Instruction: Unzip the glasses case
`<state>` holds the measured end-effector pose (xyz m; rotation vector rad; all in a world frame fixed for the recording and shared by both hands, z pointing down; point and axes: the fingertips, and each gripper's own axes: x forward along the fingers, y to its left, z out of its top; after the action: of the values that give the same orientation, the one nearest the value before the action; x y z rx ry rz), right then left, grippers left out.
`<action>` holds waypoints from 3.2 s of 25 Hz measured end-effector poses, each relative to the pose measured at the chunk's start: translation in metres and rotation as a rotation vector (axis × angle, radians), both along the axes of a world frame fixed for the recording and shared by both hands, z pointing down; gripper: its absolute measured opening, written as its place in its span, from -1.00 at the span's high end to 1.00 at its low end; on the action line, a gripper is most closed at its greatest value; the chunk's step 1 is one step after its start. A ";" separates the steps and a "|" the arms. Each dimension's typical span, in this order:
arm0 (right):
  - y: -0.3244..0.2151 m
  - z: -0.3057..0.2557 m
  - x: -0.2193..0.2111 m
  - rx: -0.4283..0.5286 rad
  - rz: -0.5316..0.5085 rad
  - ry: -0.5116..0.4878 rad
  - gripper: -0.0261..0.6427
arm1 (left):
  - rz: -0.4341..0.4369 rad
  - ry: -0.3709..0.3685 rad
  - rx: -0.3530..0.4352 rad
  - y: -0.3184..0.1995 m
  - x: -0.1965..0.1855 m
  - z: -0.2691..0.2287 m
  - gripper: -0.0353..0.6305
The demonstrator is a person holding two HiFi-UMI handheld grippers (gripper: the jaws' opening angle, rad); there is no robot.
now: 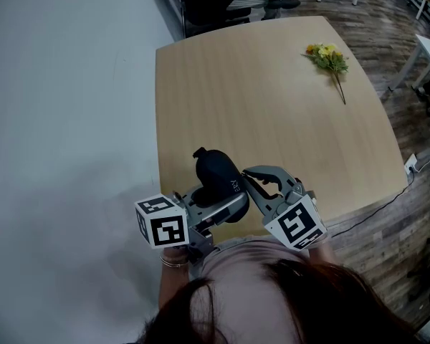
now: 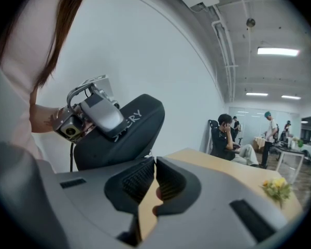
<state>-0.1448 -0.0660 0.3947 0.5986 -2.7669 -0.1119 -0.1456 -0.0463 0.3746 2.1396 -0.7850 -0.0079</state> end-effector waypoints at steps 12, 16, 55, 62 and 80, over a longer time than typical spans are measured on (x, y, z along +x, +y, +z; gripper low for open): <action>0.001 0.000 0.005 -0.001 0.002 0.006 0.87 | 0.033 -0.044 -0.032 0.009 0.010 0.008 0.12; 0.000 0.002 0.005 -0.001 0.005 0.009 0.87 | 0.046 -0.052 -0.041 0.010 0.011 0.011 0.12; -0.007 0.014 0.019 0.040 0.054 0.067 0.87 | 0.280 -0.105 -0.178 0.035 0.030 0.049 0.12; -0.007 0.020 0.021 0.060 0.052 0.104 0.87 | 0.321 -0.122 -0.214 0.039 0.032 0.058 0.12; -0.007 0.036 0.026 0.115 0.034 0.205 0.85 | 0.447 -0.183 -0.299 0.049 0.036 0.082 0.13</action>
<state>-0.1191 -0.0734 0.4308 0.6246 -2.5635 -0.3086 -0.1096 0.0027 0.4563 1.9985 -0.3645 0.5137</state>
